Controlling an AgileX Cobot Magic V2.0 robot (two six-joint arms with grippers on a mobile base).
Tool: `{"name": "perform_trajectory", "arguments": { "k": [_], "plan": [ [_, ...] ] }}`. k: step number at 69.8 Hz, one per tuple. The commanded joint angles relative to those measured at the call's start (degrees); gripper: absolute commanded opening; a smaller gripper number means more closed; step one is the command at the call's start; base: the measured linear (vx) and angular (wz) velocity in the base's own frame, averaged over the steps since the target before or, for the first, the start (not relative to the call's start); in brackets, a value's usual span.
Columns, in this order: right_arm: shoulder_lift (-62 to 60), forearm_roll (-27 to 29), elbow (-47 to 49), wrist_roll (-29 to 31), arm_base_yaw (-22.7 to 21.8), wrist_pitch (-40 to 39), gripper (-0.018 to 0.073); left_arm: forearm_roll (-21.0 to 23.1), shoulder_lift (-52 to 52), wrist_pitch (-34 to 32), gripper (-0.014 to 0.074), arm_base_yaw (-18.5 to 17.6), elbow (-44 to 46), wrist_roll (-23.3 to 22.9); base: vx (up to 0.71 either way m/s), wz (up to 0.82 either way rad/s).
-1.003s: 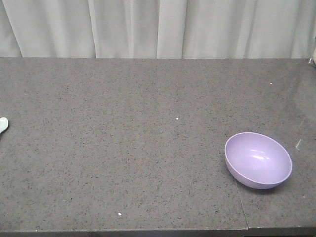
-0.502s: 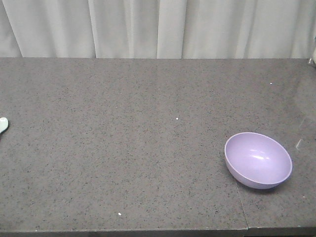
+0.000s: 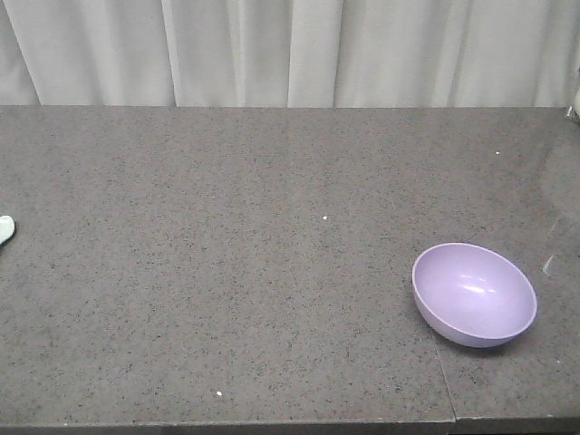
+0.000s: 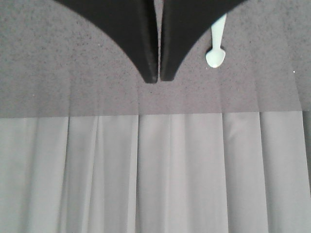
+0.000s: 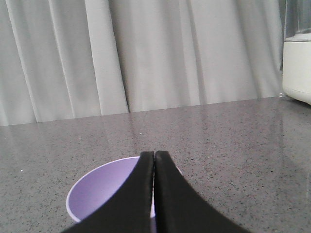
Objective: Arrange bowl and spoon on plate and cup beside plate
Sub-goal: 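Lower both grippers above the white spoon and the lilac bowl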
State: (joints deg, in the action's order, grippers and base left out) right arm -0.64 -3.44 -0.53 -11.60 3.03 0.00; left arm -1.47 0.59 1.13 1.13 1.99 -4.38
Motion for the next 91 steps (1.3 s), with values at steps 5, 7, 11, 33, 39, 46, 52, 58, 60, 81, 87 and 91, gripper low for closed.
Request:
{"name": "perform_trajectory", "arguments": {
  "k": [5,7,11,33,39,46,52,58,60,81,87,91],
  "plan": [
    [5.24,-0.38,10.07,0.17,-0.08,2.77,-0.001,0.24,-6.25,2.92,-0.0006,-0.45,11.15,-0.32,0.0,0.0],
    [6.63,-0.64,11.94,0.22,-0.08,4.47,-0.001,0.24,-8.11,4.56,-0.0006,-0.45,13.13,-0.32,0.0,0.0],
    [10.46,-1.71,16.72,0.24,-0.08,8.91,-0.001,0.19,-12.65,8.6,-0.0006,-0.45,17.86,-0.32,0.0,0.0],
    [35.07,-4.81,44.19,0.31,-0.08,39.57,-0.001,0.13,-40.51,34.6,-0.0006,-0.45,47.36,-0.02,0.0,0.0],
    [41.77,-5.19,51.16,0.43,-0.08,47.38,-0.001,0.08,-47.16,40.98,-0.0006,-0.45,54.34,0.34,0.0,0.0],
    [48.09,-6.14,57.83,0.62,-0.08,52.89,-0.001,0.17,-53.5,47.56,-0.0006,-0.45,60.47,0.28,0.0,0.0],
    [51.95,-6.08,60.63,0.62,-0.08,53.84,-0.001,0.17,-57.41,51.55,-0.0006,-0.45,63.0,0.28,0.0,0.0],
    [54.07,-6.02,60.87,0.62,-0.08,53.42,-0.001,0.19,-59.77,52.22,-0.0006,-0.45,63.71,0.28,0.0,0.0],
    [54.53,-5.93,60.8,0.62,-0.08,53.49,-0.001,0.19,-60.28,52.28,-0.0006,-0.45,63.71,0.28,0.0,0.0],
    [56.01,-5.88,60.8,0.62,-0.08,53.84,0.0066,0.19,-61.98,52.46,0.0018,-0.45,63.71,0.23,0.0,0.0],
    [56.01,-5.88,60.8,0.62,-0.08,53.9,0.0149,0.19,-61.98,52.48,0.0069,-0.45,63.71,0.23,0.0,0.0],
    [56.01,-5.88,60.8,0.62,-0.08,53.9,0.0212,0.19,-61.98,52.59,0.0129,-0.45,63.71,0.23,0.0,0.0]
  ]
}}
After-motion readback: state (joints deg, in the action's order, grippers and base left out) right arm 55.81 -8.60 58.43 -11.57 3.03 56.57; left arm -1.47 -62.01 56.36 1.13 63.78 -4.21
